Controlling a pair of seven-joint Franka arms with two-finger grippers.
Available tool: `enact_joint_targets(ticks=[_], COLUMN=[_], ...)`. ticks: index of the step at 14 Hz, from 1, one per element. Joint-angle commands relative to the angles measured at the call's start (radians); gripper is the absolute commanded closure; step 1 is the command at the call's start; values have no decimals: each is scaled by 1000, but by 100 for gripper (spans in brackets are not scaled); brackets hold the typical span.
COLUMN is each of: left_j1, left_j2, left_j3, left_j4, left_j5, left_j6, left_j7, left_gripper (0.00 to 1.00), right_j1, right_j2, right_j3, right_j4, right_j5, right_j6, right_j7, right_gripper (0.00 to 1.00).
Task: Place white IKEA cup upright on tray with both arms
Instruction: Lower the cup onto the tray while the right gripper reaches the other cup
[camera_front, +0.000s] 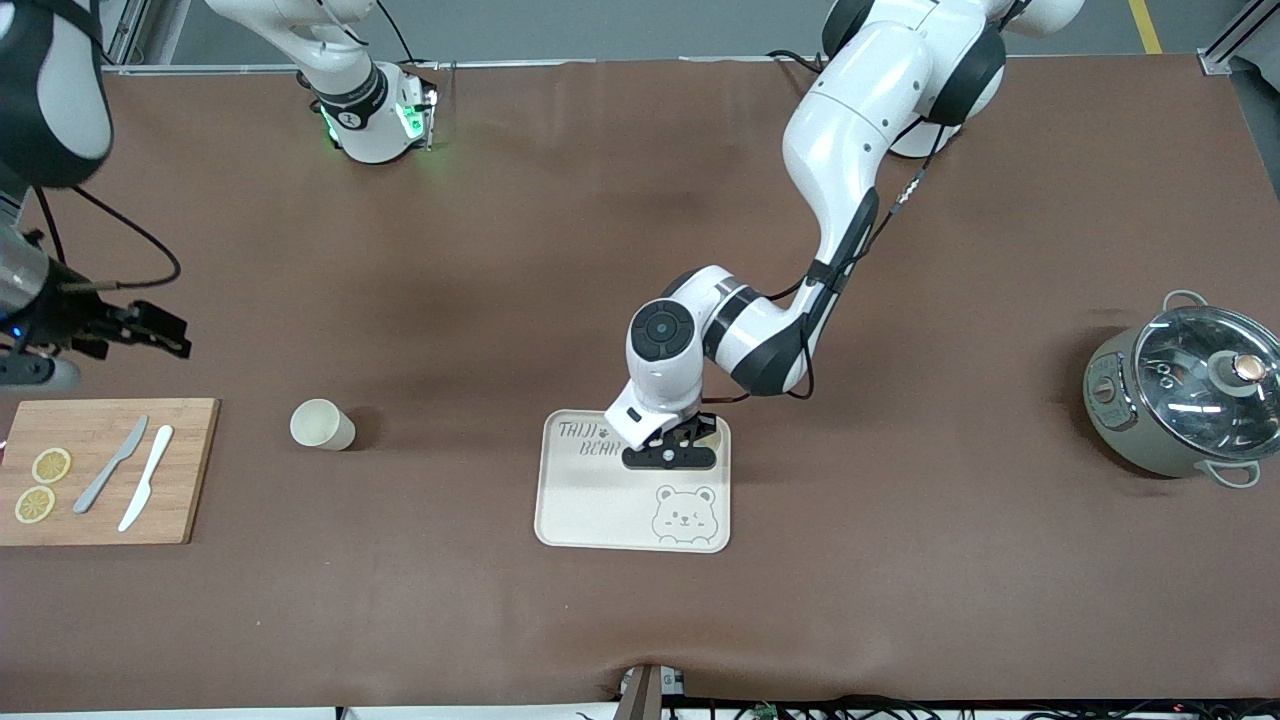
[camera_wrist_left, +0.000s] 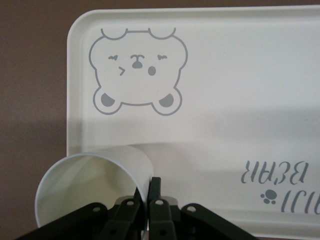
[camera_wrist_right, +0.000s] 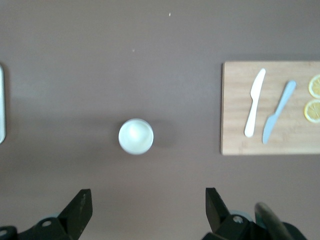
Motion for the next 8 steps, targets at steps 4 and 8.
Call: enact_joint_targets(ticks=[4, 8], left_j1=[-25, -25], left_j2=[15, 21], left_j3=[27, 29], left_j4=[25, 25], left_j5=[-12, -9], left_j6=[4, 11], left_j7=[-30, -31], left_gripper=[100, 100], right_j1=[-50, -55], right_j2=[157, 162], right_j3=[14, 14], right_j4=[-9, -95], right_j5=[-14, -11], right_j6=[149, 285], right_j7=[-81, -81], right_gripper=[0, 0])
